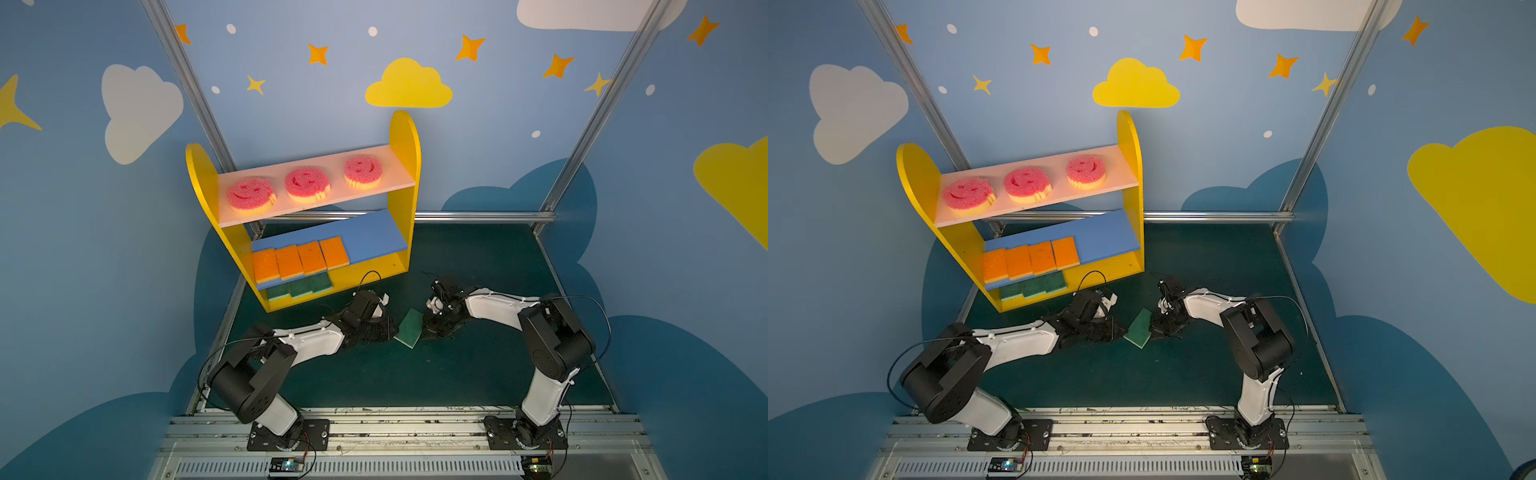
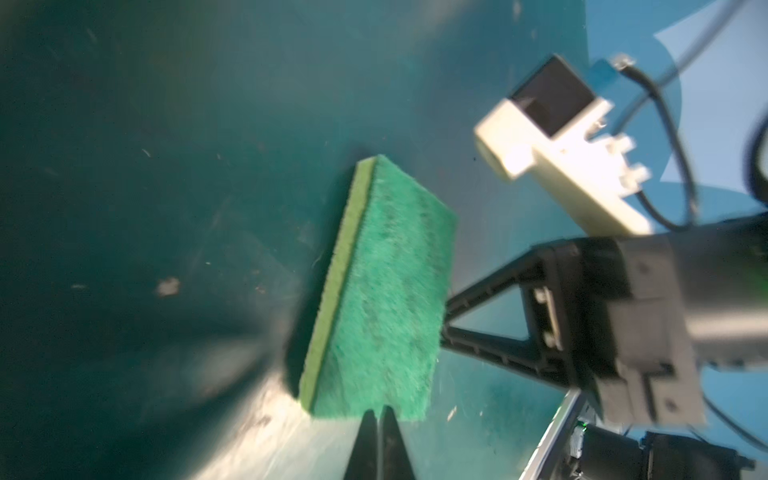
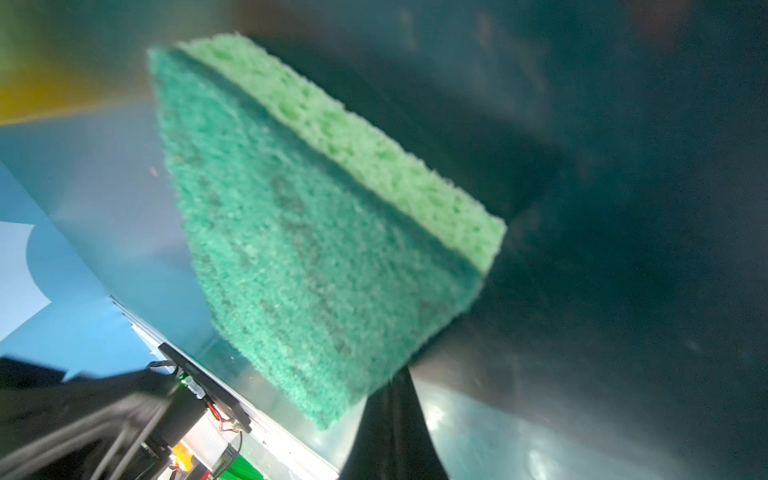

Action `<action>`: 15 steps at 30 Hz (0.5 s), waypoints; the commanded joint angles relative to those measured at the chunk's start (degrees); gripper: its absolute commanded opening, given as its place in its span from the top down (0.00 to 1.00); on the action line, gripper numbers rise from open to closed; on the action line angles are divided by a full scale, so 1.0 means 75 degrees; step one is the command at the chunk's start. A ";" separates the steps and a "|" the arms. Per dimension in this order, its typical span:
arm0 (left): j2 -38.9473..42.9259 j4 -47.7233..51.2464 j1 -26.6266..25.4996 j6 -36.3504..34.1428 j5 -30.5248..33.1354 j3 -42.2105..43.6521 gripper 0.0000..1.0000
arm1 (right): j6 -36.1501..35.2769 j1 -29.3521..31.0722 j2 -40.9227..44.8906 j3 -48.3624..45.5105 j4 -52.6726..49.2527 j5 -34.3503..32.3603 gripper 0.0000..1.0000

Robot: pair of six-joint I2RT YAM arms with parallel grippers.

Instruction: Place and organize the cleaning sponges onto the shelf

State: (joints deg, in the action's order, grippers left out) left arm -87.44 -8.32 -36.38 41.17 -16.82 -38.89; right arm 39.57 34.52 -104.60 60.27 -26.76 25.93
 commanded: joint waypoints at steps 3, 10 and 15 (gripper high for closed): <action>0.0829 -0.0142 -0.0022 0.0644 0.0400 0.0631 0.50 | -0.0145 -0.0044 0.0055 -0.0031 -0.0125 0.0232 1.00; 0.1285 -0.1307 -0.0586 0.1685 0.1228 0.1521 0.46 | -0.0063 0.0093 0.0200 -0.0393 0.0094 0.0376 1.00; 0.1127 -0.2255 -0.0823 0.2569 0.1740 0.1969 0.46 | -0.0050 0.0131 0.0258 -0.0361 0.0100 0.0384 1.00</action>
State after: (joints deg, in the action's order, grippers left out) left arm -78.26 -19.86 -41.63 55.81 -7.53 -24.75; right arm 39.42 35.05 -104.22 58.17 -25.47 28.58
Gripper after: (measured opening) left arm 0.544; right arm 0.046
